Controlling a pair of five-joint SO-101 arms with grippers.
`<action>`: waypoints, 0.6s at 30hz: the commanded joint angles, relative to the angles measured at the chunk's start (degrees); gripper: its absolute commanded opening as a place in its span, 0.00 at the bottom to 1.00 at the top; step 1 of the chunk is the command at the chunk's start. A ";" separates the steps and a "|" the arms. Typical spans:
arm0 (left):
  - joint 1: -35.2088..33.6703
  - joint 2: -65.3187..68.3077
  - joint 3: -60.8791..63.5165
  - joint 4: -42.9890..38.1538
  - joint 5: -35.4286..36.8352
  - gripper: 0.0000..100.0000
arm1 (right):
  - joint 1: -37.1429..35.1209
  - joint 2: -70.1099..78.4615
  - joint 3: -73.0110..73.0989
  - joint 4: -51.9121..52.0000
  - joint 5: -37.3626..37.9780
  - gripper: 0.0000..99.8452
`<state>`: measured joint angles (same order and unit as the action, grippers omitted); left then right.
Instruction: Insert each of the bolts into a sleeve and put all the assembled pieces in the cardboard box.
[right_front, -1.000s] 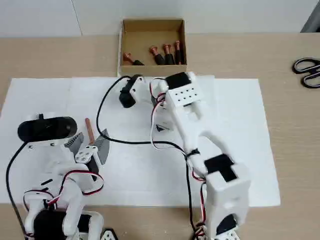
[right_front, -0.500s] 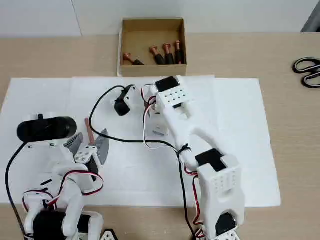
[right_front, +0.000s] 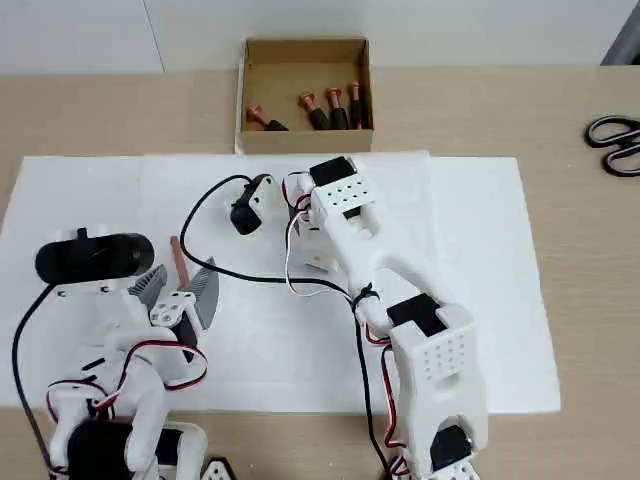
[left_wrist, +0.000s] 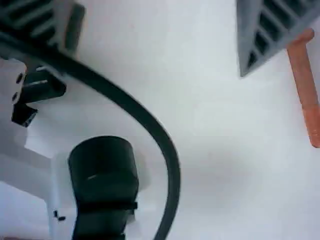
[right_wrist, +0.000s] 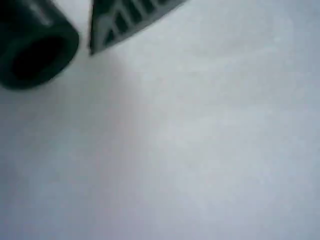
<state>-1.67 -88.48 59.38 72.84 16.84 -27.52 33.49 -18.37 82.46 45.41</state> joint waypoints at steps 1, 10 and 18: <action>-0.26 -0.09 -0.22 -1.41 -0.35 0.20 | -0.13 0.04 -1.76 -0.22 0.26 0.21; -0.26 -0.09 -0.22 -1.32 -0.35 0.20 | 1.01 -0.31 -1.76 0.13 -0.26 0.00; -0.26 -0.09 -0.22 -1.32 -0.35 0.20 | 6.46 -0.40 -9.05 6.20 -5.45 0.00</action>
<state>-1.67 -88.48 59.38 72.84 16.84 -23.82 33.76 -22.15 85.45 42.24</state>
